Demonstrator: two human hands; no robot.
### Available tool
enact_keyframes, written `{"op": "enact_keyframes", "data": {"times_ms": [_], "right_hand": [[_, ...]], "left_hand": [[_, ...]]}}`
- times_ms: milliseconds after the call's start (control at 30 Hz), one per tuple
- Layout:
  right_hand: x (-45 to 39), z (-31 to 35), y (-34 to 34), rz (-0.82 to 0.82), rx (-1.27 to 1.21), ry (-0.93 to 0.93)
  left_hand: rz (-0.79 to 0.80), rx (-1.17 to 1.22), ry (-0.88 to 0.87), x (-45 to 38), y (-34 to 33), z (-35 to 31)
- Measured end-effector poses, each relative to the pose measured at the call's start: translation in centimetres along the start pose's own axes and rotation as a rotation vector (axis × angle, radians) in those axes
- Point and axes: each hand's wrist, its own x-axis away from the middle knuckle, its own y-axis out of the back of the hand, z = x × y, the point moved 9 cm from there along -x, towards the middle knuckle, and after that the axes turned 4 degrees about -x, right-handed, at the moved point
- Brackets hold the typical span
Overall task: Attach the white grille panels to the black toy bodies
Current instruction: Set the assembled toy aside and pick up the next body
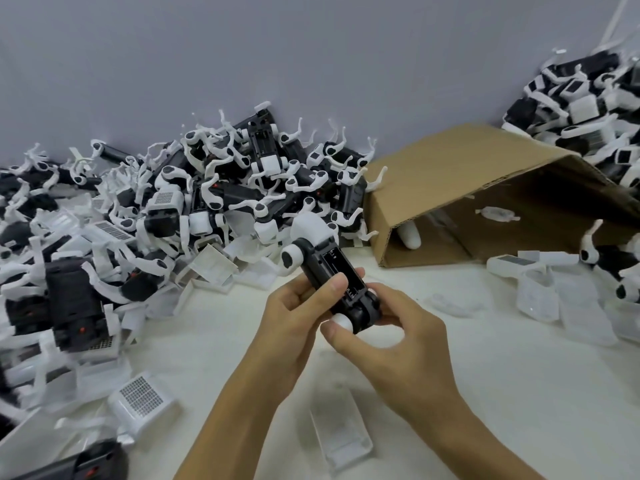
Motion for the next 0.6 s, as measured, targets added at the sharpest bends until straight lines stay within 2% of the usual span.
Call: {"op": "enact_keyframes", "data": {"times_ms": [133,333,433,500,600], "right_hand": [[0.0,-0.6,-0.8,0.058,-0.008,-0.042],[-0.5,-0.6,0.2,0.046,0.060,-0.009],[-0.8,-2.2,-0.5,0.160,0.036,-0.114],[-0.7,-2.4,-1.0,0.215,0.008,-0.132],[-0.6,-1.5,-0.7,0.180,-0.068,-0.078]], "left_hand": [[-0.005,-0.111,-0.012,0.1,0.2,-0.3],[0.022,-0.203,-0.044,0.3,-0.7,-0.5],[-0.037,-0.289,-0.103,0.2,-0.2,-0.8],[-0.102,-0.500,-0.215,0.5,0.2,-1.8],[-0.139,-0.982,-0.566,1.4,-0.9,-3.7]]}}
